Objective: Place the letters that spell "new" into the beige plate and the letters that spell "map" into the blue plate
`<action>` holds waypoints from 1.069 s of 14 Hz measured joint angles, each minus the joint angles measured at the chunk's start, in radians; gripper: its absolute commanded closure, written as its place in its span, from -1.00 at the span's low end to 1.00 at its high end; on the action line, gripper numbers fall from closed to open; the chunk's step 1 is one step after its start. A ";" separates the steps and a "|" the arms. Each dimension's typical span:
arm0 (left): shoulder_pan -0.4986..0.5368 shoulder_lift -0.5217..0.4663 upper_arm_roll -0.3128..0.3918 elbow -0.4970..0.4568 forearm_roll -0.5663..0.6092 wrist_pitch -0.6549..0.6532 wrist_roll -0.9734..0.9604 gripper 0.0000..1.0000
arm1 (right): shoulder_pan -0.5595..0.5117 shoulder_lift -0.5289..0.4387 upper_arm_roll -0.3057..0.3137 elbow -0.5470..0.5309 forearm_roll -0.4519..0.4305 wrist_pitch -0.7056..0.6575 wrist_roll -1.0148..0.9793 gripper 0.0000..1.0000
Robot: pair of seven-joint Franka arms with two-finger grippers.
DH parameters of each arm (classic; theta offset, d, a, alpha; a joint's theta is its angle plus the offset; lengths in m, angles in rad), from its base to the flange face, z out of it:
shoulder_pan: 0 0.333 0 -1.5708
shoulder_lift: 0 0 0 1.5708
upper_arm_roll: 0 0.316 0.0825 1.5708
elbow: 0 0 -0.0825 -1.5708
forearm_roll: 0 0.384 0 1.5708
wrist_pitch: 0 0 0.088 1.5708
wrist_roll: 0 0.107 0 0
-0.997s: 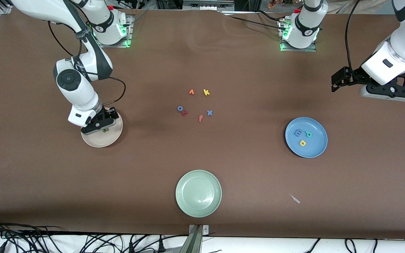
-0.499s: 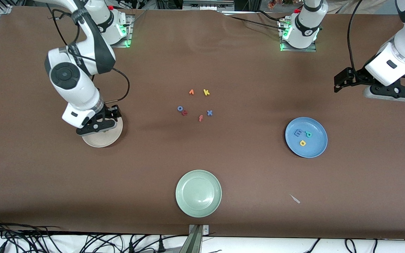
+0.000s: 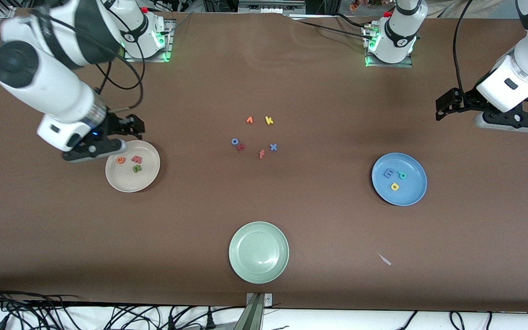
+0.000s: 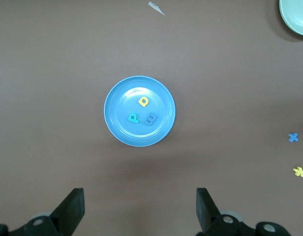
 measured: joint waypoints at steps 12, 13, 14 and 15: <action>0.002 0.001 0.000 0.000 0.000 -0.001 0.000 -1.00 | -0.003 -0.046 -0.191 0.019 0.073 -0.105 -0.097 -0.99; 0.002 0.002 0.000 0.000 0.000 -0.001 0.000 -1.00 | -0.002 -0.046 -0.191 0.022 0.073 -0.105 -0.098 -1.00; 0.002 0.002 0.000 0.000 0.000 -0.001 0.000 -1.00 | -0.001 -0.046 -0.190 0.029 0.073 -0.104 -0.099 -1.00; 0.002 0.002 0.000 0.000 0.000 -0.001 0.000 -1.00 | 0.000 -0.046 -0.189 0.039 0.073 -0.105 -0.101 -1.00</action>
